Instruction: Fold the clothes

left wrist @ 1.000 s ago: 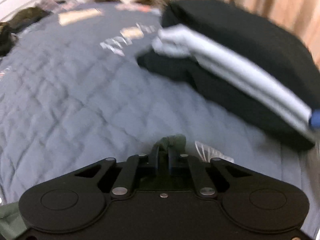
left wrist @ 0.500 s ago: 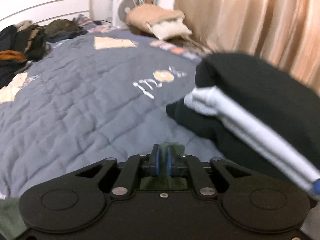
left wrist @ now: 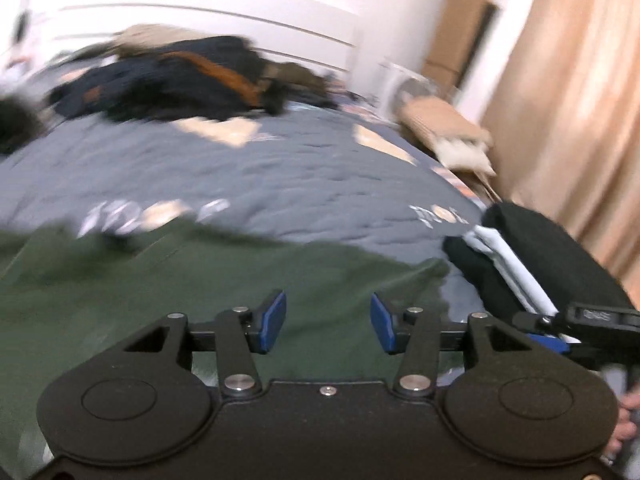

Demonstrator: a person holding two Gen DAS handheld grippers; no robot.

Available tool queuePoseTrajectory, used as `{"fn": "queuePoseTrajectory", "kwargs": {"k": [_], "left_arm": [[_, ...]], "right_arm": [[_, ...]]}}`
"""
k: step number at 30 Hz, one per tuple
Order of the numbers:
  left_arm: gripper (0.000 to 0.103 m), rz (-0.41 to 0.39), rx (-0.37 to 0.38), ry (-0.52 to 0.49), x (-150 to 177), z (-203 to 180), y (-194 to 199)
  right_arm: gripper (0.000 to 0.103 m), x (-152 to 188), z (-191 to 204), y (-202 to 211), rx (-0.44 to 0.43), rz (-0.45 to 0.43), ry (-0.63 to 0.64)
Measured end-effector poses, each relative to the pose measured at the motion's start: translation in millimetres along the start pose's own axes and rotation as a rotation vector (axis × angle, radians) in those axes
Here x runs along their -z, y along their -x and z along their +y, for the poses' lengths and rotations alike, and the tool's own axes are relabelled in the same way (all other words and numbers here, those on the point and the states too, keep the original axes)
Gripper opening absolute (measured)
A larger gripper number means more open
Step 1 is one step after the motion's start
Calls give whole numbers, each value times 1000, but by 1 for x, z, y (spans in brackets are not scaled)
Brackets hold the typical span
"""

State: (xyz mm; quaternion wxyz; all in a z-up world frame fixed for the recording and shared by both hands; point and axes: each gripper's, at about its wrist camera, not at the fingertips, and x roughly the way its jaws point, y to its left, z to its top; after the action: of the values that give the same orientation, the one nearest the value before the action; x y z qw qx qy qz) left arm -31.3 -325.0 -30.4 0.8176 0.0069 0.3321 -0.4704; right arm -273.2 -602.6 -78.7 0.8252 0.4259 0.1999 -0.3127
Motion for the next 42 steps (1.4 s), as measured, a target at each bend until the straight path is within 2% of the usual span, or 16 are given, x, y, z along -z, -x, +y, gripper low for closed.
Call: {"fn": "queuePoseTrajectory", "kwargs": {"k": [4,6,9,12,14,18,22,29,31,32,33,36,40,42], "left_arm": [[52,3,-82,42,23,24,45],[52,2,-81,48,33,32,60],[52,-60,-43,99,44,43,71],[52,-16,-1,101,42,39,61],[52,-3,66,82,39,32,58],[52,0,126,38,45,15,61],[52,12,138,15,52,5,60],[53,14,135,36,56,10,60],[53,16,126,44,56,14,59],[53,16,123,47,55,15,59],[53,16,120,49,55,16,59],[53,16,112,54,54,19,59],[53,13,107,60,53,22,59],[53,15,107,63,52,23,59]], "right_arm": [[49,6,-1,-11,19,17,-17],[49,9,3,-16,51,15,7],[49,14,7,-19,88,15,57],[49,17,10,-20,112,-10,73],[49,19,13,-23,117,-21,94],[49,26,21,-33,141,-22,146],[49,32,26,-41,152,-25,171],[49,42,29,-62,176,-20,186],[43,44,30,-66,184,-24,208],[34,44,29,-67,186,-27,207],[25,43,27,-67,191,-26,187],[14,35,14,-63,185,-9,59],[11,21,13,-41,167,-29,-16],[11,20,18,-38,190,-10,36]]}}
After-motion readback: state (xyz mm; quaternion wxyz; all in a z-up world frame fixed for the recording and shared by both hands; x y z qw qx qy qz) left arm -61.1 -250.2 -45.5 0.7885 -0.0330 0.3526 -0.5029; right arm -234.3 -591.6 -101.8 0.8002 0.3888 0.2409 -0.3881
